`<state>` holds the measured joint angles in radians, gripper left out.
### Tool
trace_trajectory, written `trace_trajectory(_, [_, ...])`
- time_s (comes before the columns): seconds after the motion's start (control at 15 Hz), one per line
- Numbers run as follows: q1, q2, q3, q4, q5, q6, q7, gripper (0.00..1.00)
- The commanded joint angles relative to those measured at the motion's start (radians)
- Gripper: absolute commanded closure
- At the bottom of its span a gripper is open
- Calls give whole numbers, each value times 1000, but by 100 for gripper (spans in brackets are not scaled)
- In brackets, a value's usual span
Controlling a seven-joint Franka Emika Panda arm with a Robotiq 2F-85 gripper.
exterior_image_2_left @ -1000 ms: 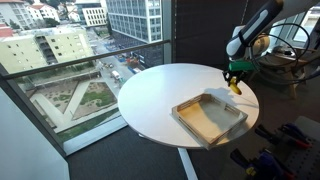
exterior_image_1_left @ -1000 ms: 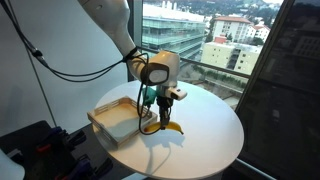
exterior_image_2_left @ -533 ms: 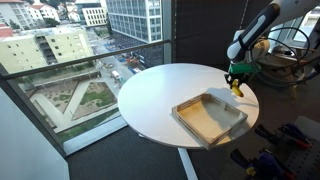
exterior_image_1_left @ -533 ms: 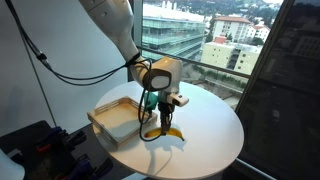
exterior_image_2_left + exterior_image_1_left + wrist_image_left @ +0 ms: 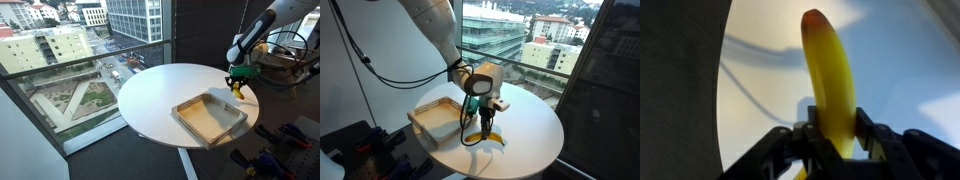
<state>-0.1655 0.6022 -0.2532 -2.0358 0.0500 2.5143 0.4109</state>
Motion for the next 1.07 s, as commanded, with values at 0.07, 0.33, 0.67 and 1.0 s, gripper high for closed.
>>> trace_trajectory(0.07, [-7,32,-2,29,25,2,-15,82])
trace_trajectory(0.33, [-7,51,-5,35,24,1,-14,82])
trace_trajectory(0.67, [-6,65,-7,42,24,0,-15,80])
trace_trajectory(1.0, [-6,66,-7,43,23,-2,-18,20])
